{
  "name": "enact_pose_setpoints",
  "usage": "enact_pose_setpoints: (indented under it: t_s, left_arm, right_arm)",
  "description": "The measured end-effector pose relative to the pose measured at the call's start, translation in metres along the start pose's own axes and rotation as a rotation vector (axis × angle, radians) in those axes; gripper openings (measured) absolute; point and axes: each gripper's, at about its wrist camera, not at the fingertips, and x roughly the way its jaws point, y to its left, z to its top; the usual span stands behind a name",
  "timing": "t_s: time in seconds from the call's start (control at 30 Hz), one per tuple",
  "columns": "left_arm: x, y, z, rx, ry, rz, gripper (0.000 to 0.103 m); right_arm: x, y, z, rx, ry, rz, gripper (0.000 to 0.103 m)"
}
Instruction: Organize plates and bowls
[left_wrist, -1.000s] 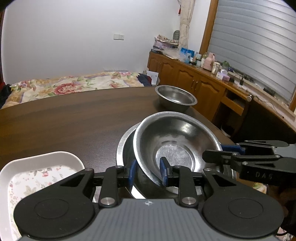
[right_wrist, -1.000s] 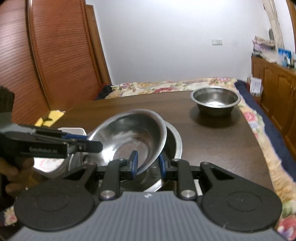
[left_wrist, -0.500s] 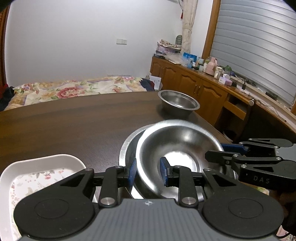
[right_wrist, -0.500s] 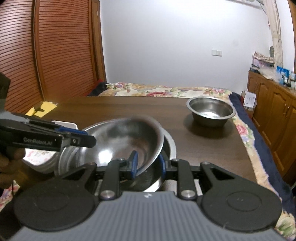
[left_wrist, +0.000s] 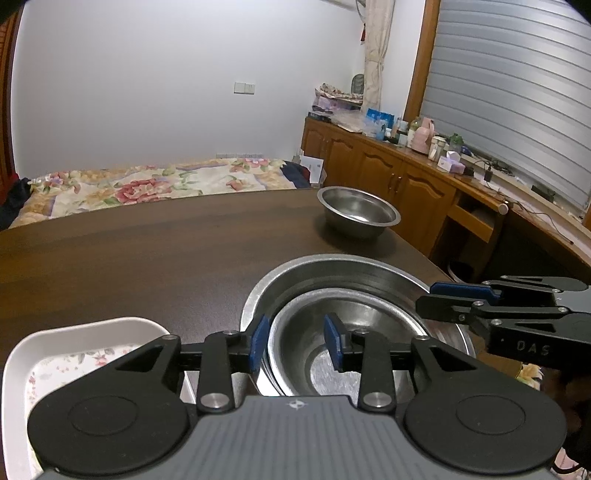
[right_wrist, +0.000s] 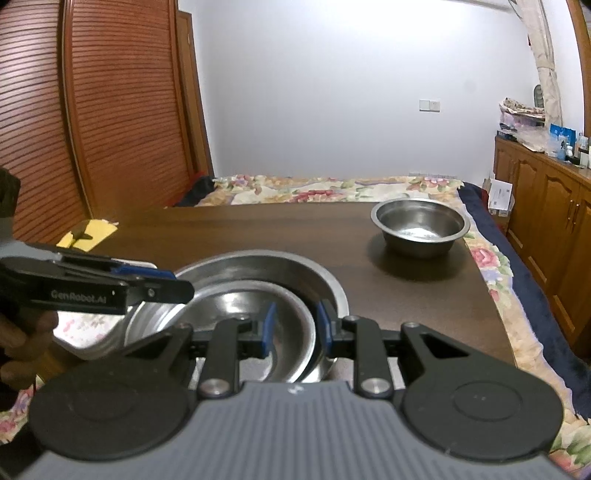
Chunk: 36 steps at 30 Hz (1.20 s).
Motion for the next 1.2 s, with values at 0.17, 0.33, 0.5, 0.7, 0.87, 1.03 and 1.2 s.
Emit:
enact_pose_setpoints:
  t_s: [0.17, 0.33, 0.5, 0.7, 0.87, 1.03, 1.2]
  left_arm:
    - [-0.001, -0.002, 0.009, 0.025, -0.013, 0.006, 0.047]
    - [0.006, -0.005, 0.030, 0.068, -0.020, 0.004, 0.054]
    - [0.022, -0.007, 0.062, 0.134, -0.030, 0.015, 0.059]
    - [0.044, -0.010, 0.093, 0.166, -0.029, 0.006, 0.062]
    - [0.068, -0.014, 0.111, 0.165, -0.007, -0.014, 0.062]
    - [0.099, -0.016, 0.121, 0.171, 0.033, -0.014, 0.062]
    - [0.128, -0.017, 0.128, 0.179, 0.077, -0.016, 0.062]
  right_arm:
    - [-0.005, -0.005, 0.006, 0.002, -0.028, -0.006, 0.028]
    - [-0.006, -0.020, 0.015, 0.006, -0.059, -0.028, 0.033]
    - [0.004, -0.042, 0.026, -0.012, -0.082, -0.078, 0.040]
    - [0.019, -0.068, 0.038, -0.003, -0.107, -0.111, 0.050]
    - [0.038, -0.091, 0.046, 0.014, -0.110, -0.136, 0.051]
    - [0.060, -0.109, 0.046, 0.035, -0.092, -0.146, 0.051]
    - [0.076, -0.120, 0.045, 0.060, -0.069, -0.137, 0.051]
